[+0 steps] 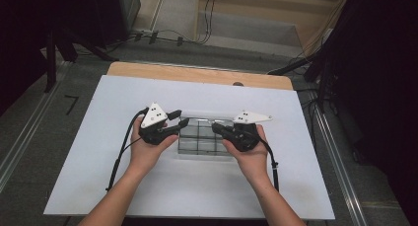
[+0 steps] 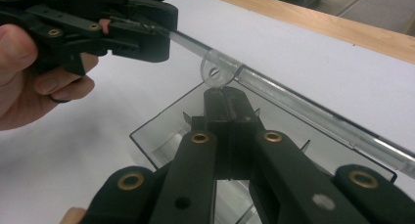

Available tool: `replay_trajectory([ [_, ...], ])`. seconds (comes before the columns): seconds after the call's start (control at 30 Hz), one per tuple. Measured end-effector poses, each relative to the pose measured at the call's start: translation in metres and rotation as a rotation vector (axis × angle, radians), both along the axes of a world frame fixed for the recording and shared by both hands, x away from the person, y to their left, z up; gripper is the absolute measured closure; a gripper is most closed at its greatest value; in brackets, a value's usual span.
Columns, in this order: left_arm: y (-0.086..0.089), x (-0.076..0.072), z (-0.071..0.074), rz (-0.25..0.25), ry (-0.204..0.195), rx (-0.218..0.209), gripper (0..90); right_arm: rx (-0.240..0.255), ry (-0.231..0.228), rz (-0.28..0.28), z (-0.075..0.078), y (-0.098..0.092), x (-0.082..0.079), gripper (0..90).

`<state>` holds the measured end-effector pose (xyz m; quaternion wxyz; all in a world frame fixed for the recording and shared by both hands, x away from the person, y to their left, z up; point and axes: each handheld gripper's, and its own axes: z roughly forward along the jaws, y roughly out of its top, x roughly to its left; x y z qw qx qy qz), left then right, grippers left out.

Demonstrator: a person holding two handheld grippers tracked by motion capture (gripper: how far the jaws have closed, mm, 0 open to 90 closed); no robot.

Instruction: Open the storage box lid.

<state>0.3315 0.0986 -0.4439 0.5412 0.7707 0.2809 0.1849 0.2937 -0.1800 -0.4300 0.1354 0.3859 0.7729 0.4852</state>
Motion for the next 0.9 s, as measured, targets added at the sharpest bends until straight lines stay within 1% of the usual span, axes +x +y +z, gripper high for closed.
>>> replay_trajectory([
  [0.1, 0.002, 0.002, 0.000, 0.004, 0.007, -0.013, 59.3, 0.007, -0.011, 0.019, 0.001, -0.008, -0.004, 79.6],
  [0.13, 0.002, 0.003, 0.001, 0.005, 0.005, -0.011, 60.1, -0.002, -0.029, 0.014, 0.001, -0.015, -0.007, 75.9],
  [0.17, 0.001, 0.003, 0.001, 0.006, 0.004, -0.008, 60.1, -0.002, -0.029, 0.014, 0.001, -0.015, -0.007, 75.9],
  [0.2, 0.001, 0.003, 0.001, 0.006, 0.001, -0.006, 60.1, -0.011, -0.039, 0.005, 0.001, -0.020, -0.009, 74.4],
  [0.23, 0.001, 0.003, 0.001, 0.006, -0.002, -0.003, 60.1, 0.002, -0.049, 0.005, 0.001, -0.031, -0.012, 70.5],
  [0.27, 0.000, 0.004, 0.001, 0.005, -0.004, -0.003, 60.1, 0.009, -0.052, 0.005, 0.000, -0.036, -0.013, 68.6],
  [0.3, 0.000, 0.004, 0.002, 0.005, -0.005, -0.003, 60.1, 0.009, -0.052, 0.005, 0.000, -0.036, -0.013, 68.6],
  [0.33, 0.001, 0.005, 0.002, 0.005, -0.006, -0.003, 60.6, 0.006, -0.061, 0.003, -0.001, -0.047, -0.016, 64.2],
  [0.37, 0.001, 0.005, 0.002, 0.004, -0.007, -0.002, 60.6, 0.006, -0.061, 0.003, -0.001, -0.047, -0.016, 64.2],
  [0.4, 0.001, 0.005, 0.002, 0.005, -0.009, -0.004, 60.7, 0.001, -0.067, 0.001, -0.001, -0.051, -0.017, 62.4],
  [0.43, 0.000, 0.006, 0.002, 0.006, -0.009, -0.005, 61.0, 0.003, -0.069, -0.006, -0.002, -0.056, -0.018, 60.1],
  [0.47, 0.000, 0.006, 0.003, 0.005, -0.012, 0.000, 61.6, 0.009, -0.074, -0.030, -0.003, -0.066, -0.019, 54.4],
  [0.5, 0.000, 0.007, 0.003, 0.006, -0.015, -0.001, 62.0, 0.010, -0.080, -0.052, -0.003, -0.071, -0.018, 50.3],
  [0.53, 0.000, 0.007, 0.004, 0.005, -0.017, -0.001, 62.0, 0.010, -0.080, -0.052, -0.003, -0.071, -0.018, 50.3],
  [0.57, 0.000, 0.008, 0.005, 0.004, -0.017, -0.002, 62.8, 0.028, -0.072, -0.094, -0.003, -0.079, -0.016, 40.0],
  [0.6, 0.000, 0.008, 0.005, 0.004, -0.017, -0.002, 63.0, 0.031, -0.068, -0.102, -0.003, -0.081, -0.015, 35.1],
  [0.63, 0.000, 0.009, 0.005, 0.003, -0.018, -0.001, 63.0, 0.031, -0.068, -0.102, -0.003, -0.081, -0.015, 35.1],
  [0.7, 0.000, 0.010, 0.006, 0.001, -0.017, -0.002, 63.4, 0.031, -0.064, -0.112, -0.003, -0.084, -0.011, 25.6],
  [0.73, 0.000, 0.011, 0.007, 0.000, -0.015, -0.004, 63.5, 0.038, -0.054, -0.108, -0.003, -0.085, -0.007, 22.9],
  [0.77, 0.000, 0.011, 0.007, 0.000, -0.014, -0.006, 63.5, 0.039, -0.063, -0.106, -0.003, -0.085, -0.005, 19.4],
  [0.83, 0.000, 0.012, 0.007, 0.000, -0.010, -0.013, 63.5, 0.043, -0.060, -0.104, -0.003, -0.085, -0.004, 17.9],
  [0.9, 0.001, 0.014, 0.008, -0.003, -0.005, -0.022, 63.5, 0.051, -0.069, -0.096, -0.003, -0.084, 0.001, 10.5],
])
